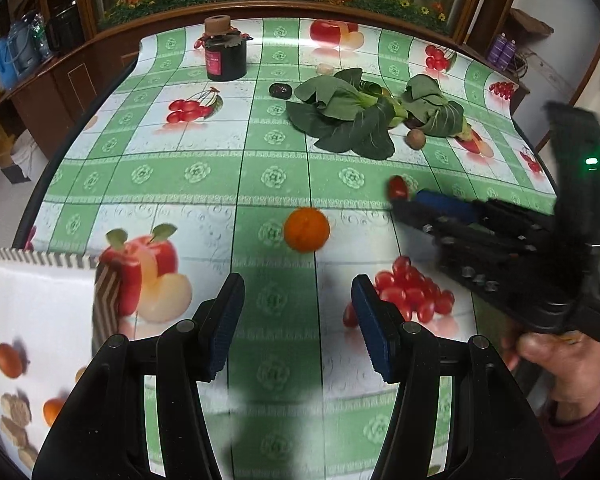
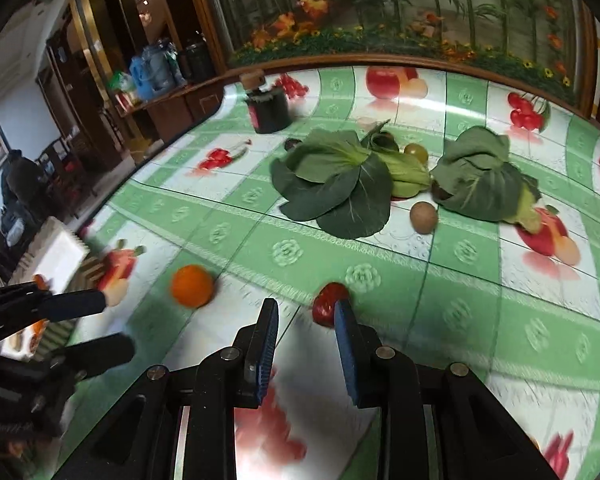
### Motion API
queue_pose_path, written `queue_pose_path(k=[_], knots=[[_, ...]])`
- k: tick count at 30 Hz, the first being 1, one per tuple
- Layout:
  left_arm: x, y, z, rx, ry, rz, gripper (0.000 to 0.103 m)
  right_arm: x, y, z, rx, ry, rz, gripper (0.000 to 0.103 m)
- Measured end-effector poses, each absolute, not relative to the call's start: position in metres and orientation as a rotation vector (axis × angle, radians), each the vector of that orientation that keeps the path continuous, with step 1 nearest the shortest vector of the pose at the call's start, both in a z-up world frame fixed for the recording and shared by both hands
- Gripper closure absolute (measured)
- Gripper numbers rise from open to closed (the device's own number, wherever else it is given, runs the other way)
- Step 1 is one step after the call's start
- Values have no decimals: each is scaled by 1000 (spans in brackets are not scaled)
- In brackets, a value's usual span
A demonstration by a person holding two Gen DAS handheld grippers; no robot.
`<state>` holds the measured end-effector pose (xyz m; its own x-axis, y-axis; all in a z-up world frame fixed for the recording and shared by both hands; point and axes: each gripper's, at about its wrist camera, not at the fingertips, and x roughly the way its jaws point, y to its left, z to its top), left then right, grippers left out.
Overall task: Organize fruits
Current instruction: 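Grasp a red date with the right gripper while the left grasps an orange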
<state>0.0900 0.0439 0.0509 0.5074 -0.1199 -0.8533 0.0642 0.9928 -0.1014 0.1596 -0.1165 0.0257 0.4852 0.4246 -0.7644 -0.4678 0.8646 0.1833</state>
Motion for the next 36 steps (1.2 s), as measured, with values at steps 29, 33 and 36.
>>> queue_pose_path(k=[29, 33, 36], knots=[[136, 32, 32, -27, 1052, -106, 47, 211, -99, 15, 2, 898, 576, 83], [144, 27, 23, -51, 1066, -143, 47, 193, -110, 24, -7, 885, 582, 83], [146, 25, 22, -30, 1042, -150, 67, 181, -121, 33, 0, 876, 580, 83]])
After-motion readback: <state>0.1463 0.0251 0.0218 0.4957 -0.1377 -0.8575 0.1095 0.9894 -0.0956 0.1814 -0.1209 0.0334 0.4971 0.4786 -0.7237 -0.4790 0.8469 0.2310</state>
